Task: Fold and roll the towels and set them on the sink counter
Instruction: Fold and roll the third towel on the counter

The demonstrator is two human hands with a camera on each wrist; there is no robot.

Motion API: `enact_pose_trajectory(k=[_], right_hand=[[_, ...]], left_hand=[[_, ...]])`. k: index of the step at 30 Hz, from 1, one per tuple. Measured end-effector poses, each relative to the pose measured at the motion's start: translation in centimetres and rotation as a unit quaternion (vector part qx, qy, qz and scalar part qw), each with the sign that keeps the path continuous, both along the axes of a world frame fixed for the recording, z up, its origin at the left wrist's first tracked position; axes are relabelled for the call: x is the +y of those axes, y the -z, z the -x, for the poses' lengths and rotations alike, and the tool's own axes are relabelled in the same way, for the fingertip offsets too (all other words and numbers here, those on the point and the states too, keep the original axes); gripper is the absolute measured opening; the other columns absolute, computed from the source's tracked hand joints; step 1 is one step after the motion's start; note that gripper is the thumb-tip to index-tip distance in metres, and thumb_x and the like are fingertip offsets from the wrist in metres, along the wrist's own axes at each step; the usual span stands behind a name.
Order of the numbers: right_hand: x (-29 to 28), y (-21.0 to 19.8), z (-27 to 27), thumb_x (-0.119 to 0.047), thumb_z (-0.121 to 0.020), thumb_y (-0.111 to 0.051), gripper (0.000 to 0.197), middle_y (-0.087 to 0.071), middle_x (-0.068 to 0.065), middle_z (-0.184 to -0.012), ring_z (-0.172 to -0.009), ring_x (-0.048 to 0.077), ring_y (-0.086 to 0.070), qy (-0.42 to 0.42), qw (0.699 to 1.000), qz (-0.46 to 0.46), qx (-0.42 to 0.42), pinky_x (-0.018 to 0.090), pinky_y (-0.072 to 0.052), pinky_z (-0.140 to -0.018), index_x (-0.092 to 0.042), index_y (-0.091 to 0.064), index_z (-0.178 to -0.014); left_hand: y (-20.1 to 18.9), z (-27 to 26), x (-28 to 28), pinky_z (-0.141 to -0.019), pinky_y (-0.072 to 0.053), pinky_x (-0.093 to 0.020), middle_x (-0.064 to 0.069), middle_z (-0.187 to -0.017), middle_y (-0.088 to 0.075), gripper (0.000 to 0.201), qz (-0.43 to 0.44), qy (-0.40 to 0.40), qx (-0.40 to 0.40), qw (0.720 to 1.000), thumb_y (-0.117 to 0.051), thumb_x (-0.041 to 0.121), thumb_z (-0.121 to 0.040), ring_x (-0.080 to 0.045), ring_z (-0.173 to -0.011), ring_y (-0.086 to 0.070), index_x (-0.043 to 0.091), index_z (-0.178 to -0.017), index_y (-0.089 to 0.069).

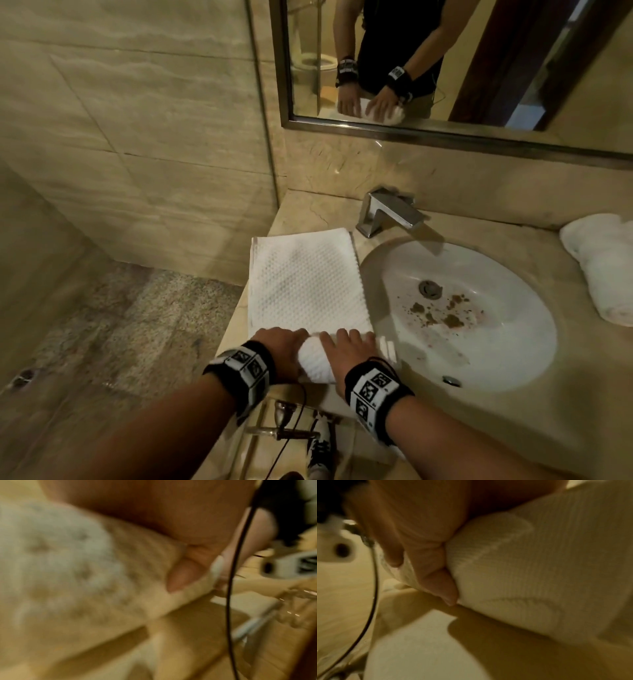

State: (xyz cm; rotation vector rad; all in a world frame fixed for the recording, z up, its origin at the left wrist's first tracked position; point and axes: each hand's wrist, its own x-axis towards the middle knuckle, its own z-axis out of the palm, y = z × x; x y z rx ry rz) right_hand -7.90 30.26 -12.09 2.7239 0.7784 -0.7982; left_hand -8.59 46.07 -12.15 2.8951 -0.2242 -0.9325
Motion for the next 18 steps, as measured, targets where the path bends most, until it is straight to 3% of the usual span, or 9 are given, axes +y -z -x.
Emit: enact_pose_trajectory(k=[2, 4, 6, 8, 10, 12, 14, 16, 18], right_hand=[[-0.3, 0.3, -0.6, -0.029, -0.075, -0.073, 0.082, -0.045, 0.008, -0.134, -0.122, 0.030, -0.044, 0.015, 0.999, -0.027, 0.010, 0.050, -0.034, -0.103, -0.021, -0.025, -0.141], [-0.6, 0.0, -1.2, -0.034, -0.073, -0.072, 0.071, -0.056, 0.004, -0.123, -0.110, 0.027, -0.055, 0.030, 0.998, -0.049, 0.040, 0.043, -0.043, -0.092, -0.023, -0.034, -0.131], [-0.8, -0.6, -1.8, -0.036, -0.071, -0.071, 0.064, -0.062, 0.002, -0.113, -0.095, 0.023, -0.061, 0.029, 0.995, -0.035, 0.085, 0.037, -0.049, -0.078, -0.024, -0.038, -0.124], [-0.9, -1.0, -2.0, -0.035, -0.070, -0.071, 0.065, -0.062, 0.001, -0.111, -0.088, 0.021, -0.059, 0.020, 0.995, -0.012, 0.096, 0.036, -0.048, -0.074, -0.024, -0.039, -0.125], [-0.5, -1.2, -1.8, -0.035, -0.071, -0.073, 0.075, -0.056, 0.004, -0.123, -0.103, 0.023, -0.056, 0.019, 0.998, -0.008, 0.063, 0.042, -0.045, -0.087, -0.023, -0.034, -0.133], [0.0, -1.1, -1.0, -0.033, -0.072, -0.074, 0.090, -0.042, 0.009, -0.136, -0.124, 0.030, -0.043, 0.010, 1.000, -0.001, 0.004, 0.051, -0.032, -0.103, -0.024, -0.021, -0.143], [0.5, -0.9, -0.6, -0.031, -0.072, -0.076, 0.096, -0.037, 0.011, -0.139, -0.128, 0.033, -0.037, -0.003, 1.000, -0.001, -0.031, 0.055, -0.025, -0.106, -0.024, -0.015, -0.146], [0.6, -0.7, -0.5, -0.028, -0.074, -0.075, 0.091, -0.041, 0.011, -0.138, -0.127, 0.032, -0.039, -0.005, 1.000, -0.012, -0.028, 0.055, -0.027, -0.105, -0.023, -0.018, -0.145], [0.4, -0.5, -0.6, -0.028, -0.076, -0.072, 0.082, -0.046, 0.009, -0.135, -0.125, 0.031, -0.043, 0.007, 1.000, -0.019, -0.007, 0.052, -0.030, -0.104, -0.023, -0.023, -0.142]], left_hand=[[0.6, 1.6, -0.7, -0.104, -0.033, -0.044, -0.002, -0.133, -0.043, 0.078, -0.044, 0.007, -0.076, 0.996, -0.062, 0.051, -0.073, -0.026, -0.122, -0.041, 0.029, -0.138, -0.027], [1.7, 3.9, -1.2, -0.104, -0.030, -0.048, -0.007, -0.135, -0.036, 0.092, -0.074, 0.029, -0.122, 0.989, -0.067, 0.046, -0.069, -0.030, -0.121, -0.037, 0.028, -0.142, -0.014], [2.5, 5.3, -1.1, -0.095, -0.036, -0.050, -0.011, -0.130, -0.043, 0.105, -0.102, 0.048, -0.122, 0.986, -0.076, 0.046, -0.057, -0.032, -0.111, -0.043, 0.029, -0.141, -0.015], [2.0, 4.9, -1.3, -0.092, -0.037, -0.048, -0.009, -0.123, -0.050, 0.095, -0.094, 0.048, -0.130, 0.986, -0.076, 0.046, -0.059, -0.030, -0.106, -0.048, 0.028, -0.136, -0.022], [0.7, 3.2, -1.4, -0.097, -0.034, -0.044, -0.003, -0.122, -0.053, 0.066, -0.051, 0.018, -0.118, 0.991, -0.064, 0.047, -0.074, -0.027, -0.110, -0.048, 0.029, -0.129, -0.032], [-0.4, 1.0, -1.0, -0.096, -0.036, -0.041, 0.000, -0.118, -0.059, 0.058, 0.003, -0.022, -0.083, 0.996, -0.060, 0.054, -0.073, -0.025, -0.111, -0.053, 0.031, -0.123, -0.041], [-1.6, -0.5, -0.6, -0.093, -0.040, -0.036, -0.002, -0.121, -0.060, 0.060, 0.036, -0.058, 0.020, 0.997, -0.064, 0.054, -0.072, -0.024, -0.112, -0.055, 0.029, -0.123, -0.045], [-2.3, -1.2, -0.5, -0.094, -0.039, -0.034, -0.006, -0.129, -0.056, 0.063, 0.021, -0.054, 0.100, 0.993, -0.066, 0.049, -0.077, -0.025, -0.118, -0.052, 0.024, -0.130, -0.043], [-2.7, -0.6, -1.1, -0.097, -0.036, -0.038, -0.006, -0.132, -0.051, 0.069, -0.028, -0.050, 0.058, 0.997, -0.062, 0.054, -0.077, -0.027, -0.120, -0.047, 0.025, -0.135, -0.038]])
